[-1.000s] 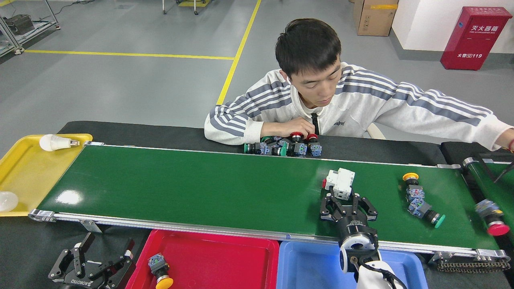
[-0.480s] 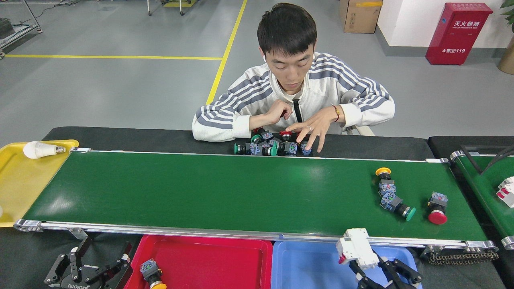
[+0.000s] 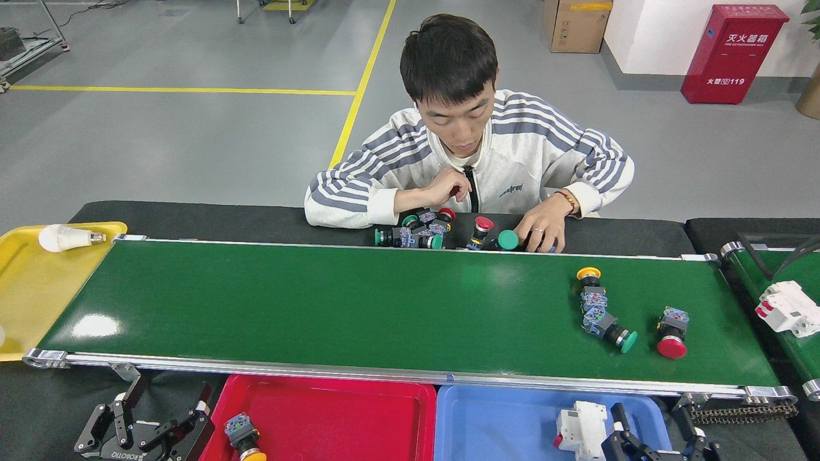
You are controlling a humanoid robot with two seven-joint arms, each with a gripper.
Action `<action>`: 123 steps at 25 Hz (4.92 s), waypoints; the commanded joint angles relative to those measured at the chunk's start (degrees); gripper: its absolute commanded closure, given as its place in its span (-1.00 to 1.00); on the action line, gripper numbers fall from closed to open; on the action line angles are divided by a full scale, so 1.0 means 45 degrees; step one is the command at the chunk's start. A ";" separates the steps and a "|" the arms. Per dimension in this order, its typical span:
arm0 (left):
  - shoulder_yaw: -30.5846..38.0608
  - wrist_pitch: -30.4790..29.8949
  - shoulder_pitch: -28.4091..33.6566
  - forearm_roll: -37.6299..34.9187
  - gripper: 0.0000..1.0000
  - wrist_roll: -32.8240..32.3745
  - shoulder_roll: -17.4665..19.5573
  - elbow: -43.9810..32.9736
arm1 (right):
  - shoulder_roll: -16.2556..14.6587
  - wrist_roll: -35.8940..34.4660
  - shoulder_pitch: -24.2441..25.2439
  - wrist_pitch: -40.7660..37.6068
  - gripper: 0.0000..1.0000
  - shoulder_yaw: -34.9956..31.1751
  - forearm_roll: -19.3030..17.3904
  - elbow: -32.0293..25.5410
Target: Pick switch part from conveyor to tray
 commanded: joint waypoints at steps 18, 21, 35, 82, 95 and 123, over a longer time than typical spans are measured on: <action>-0.0062 0.0039 0.0108 -0.0024 -1.00 0.0089 0.0152 -0.0220 | -0.0292 0.2701 -0.3838 0.0312 -1.00 0.3021 0.1453 0.2117; -0.0081 0.0039 0.0128 -0.0024 -1.00 0.0089 0.0172 -0.0239 | -0.0253 0.2701 -0.4248 0.0331 -1.00 0.3021 0.1453 0.2605; -0.0237 0.0020 -0.0087 -0.0024 -1.00 0.0089 0.0406 -0.0200 | -0.0350 0.2701 -0.7080 0.1191 0.79 0.5150 0.1473 0.5711; -0.7269 0.3770 -0.7509 -0.2641 -1.00 -0.1298 -0.2524 0.5933 | 0.0177 0.0982 -0.3760 0.5175 -1.00 0.5638 0.1395 0.2137; -0.7093 0.4688 -1.0185 -0.2582 -0.98 -0.1201 -0.2582 1.0601 | 0.1447 0.2193 -0.6709 0.5136 -1.00 0.6790 0.1336 0.4871; -0.3753 -0.5293 -0.5204 -0.1625 0.33 -0.0029 0.0269 0.3940 | 0.1466 0.2467 -0.8467 0.5175 0.03 0.6556 0.1277 0.7176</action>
